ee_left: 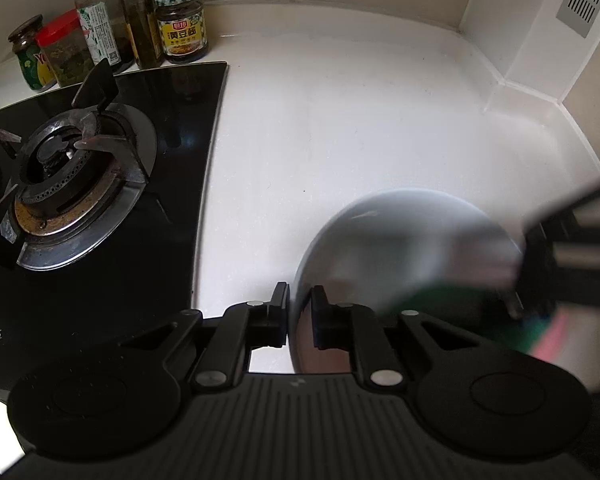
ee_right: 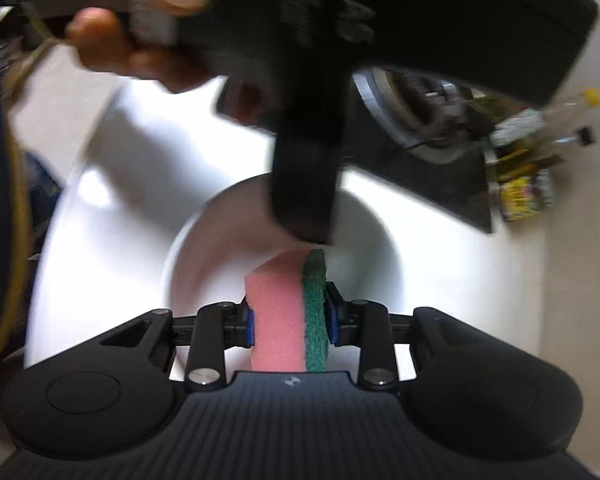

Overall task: Clean bowl
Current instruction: 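Hold the bowl with the left gripper while the right wipes the sponge around the bowl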

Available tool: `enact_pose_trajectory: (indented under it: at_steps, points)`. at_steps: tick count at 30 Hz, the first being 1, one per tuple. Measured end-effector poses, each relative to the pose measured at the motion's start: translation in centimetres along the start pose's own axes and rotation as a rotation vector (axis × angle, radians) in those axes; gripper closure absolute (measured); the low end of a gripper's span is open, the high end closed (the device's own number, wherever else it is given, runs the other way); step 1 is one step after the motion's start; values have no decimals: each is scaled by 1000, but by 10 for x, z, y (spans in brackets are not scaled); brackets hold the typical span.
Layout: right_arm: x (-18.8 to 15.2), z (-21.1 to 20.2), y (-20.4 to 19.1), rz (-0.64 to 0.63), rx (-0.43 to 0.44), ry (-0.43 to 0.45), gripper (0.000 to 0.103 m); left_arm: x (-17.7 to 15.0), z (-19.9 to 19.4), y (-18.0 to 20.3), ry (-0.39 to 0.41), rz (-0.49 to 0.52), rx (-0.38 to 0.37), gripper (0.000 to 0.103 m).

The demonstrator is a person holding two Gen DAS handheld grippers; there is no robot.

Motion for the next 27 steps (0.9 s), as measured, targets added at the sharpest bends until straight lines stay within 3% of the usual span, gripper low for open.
enact_pose_trajectory:
  at_steps: [5, 8, 12, 13, 17, 18, 19, 24, 25, 27]
  points:
    - [-8, -29, 4, 35, 251, 0, 75, 7, 7, 9, 16, 52, -36, 81]
    - [-20, -42, 22, 137, 309, 48, 75, 13, 11, 20, 34, 123, -46, 81]
    - [-35, -67, 35, 173, 298, 89, 76, 24, 18, 32, 49, 211, -39, 82]
    - [-38, -74, 38, 173, 277, 94, 76, 27, 19, 33, 42, 217, -40, 84]
    - [-48, -87, 37, 32, 4, 44, 76, 32, 21, 32, -14, 197, -55, 89]
    - [-49, -79, 29, -91, -131, 1, 76, 32, 20, 31, -24, 183, -57, 90]
    - [-49, -72, 23, -151, -180, -10, 76, 31, 20, 30, -34, 168, -58, 91]
    - [-45, -35, -8, -463, -313, -2, 76, 24, 15, 27, -67, 140, -70, 93]
    - [-45, -21, -16, -581, -383, -17, 76, 24, 15, 26, -72, 146, -72, 95]
    - [-48, -3, -27, -751, -437, -51, 76, 22, 14, 25, -75, 163, -73, 94]
Point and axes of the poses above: each gripper's, at about its wrist camera, not at the fingertips, and z roughly the way its jaws point, y to its right, x to its top, the point moved 2 cm from there along z, roughly the way its jaws point, and after that the axes turned 7 degrees about z, right-handed, at the moved point
